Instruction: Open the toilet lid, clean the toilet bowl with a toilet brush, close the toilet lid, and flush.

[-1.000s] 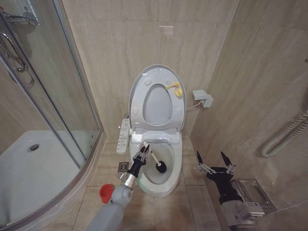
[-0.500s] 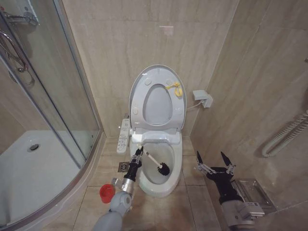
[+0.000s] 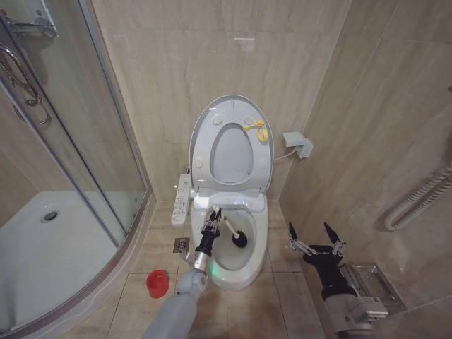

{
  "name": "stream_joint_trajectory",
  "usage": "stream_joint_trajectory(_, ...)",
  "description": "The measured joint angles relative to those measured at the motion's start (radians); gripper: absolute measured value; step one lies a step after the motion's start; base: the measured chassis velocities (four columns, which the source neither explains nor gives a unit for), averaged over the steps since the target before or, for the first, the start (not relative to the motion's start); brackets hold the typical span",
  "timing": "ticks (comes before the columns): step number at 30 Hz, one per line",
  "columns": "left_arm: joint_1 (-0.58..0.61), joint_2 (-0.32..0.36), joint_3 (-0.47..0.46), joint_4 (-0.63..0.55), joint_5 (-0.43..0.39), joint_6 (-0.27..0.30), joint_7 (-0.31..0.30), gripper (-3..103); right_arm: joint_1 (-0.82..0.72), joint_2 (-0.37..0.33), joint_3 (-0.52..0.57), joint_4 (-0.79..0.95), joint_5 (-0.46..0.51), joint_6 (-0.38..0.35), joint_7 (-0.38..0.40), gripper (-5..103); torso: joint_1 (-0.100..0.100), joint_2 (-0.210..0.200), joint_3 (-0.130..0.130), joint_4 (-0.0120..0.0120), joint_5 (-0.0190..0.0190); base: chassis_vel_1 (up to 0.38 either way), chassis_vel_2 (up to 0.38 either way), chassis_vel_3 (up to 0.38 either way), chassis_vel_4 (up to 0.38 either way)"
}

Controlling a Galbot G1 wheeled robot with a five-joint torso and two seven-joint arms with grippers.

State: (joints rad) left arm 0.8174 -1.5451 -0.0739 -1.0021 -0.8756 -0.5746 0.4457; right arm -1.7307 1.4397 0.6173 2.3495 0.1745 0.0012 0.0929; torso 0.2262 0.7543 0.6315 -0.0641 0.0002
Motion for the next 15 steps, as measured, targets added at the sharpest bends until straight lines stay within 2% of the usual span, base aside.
stream_joint_trajectory(2, 0.016, 0.000, 0.004, -0.051, -0.043, 0.023, -0.010, 21, 0.000, 0.000, 0.000, 0.000, 0.000, 0.000, 0.000, 100, 0.000, 0.000, 0.000, 0.0001, 0.0000, 0.000, 0.000, 0.000, 0.000)
stream_joint_trajectory(8, 0.041, 0.011, 0.000, -0.096, -0.054, 0.038, -0.019, 21, 0.000, 0.000, 0.000, 0.000, 0.000, 0.000, 0.000, 100, 0.000, 0.000, 0.000, 0.0000, -0.0003, 0.000, 0.000, 0.000, 0.000)
stream_joint_trajectory(11, 0.053, 0.020, -0.008, -0.077, -0.010, 0.025, -0.005, 21, 0.000, 0.000, 0.000, 0.000, 0.000, 0.000, 0.000, 100, 0.000, 0.000, 0.000, 0.0001, -0.0002, 0.000, 0.000, 0.000, 0.000)
stream_joint_trajectory(13, 0.054, 0.020, -0.021, -0.026, 0.065, -0.008, 0.019, 21, 0.000, 0.000, 0.000, 0.000, 0.000, 0.000, 0.000, 100, 0.000, 0.000, 0.000, 0.0001, -0.0003, 0.000, 0.000, 0.000, 0.000)
stream_joint_trajectory(14, 0.049, 0.020, -0.035, 0.020, 0.147, -0.044, 0.040, 21, 0.000, 0.000, 0.000, 0.000, 0.000, 0.000, 0.000, 100, 0.000, 0.000, 0.000, 0.0003, -0.0003, 0.000, 0.000, 0.000, 0.000)
stream_joint_trajectory(15, 0.049, 0.020, -0.035, 0.020, 0.147, -0.044, 0.040, 21, 0.000, 0.000, 0.000, 0.000, 0.000, 0.000, 0.000, 100, 0.000, 0.000, 0.000, 0.0003, -0.0003, 0.000, 0.000, 0.000, 0.000)
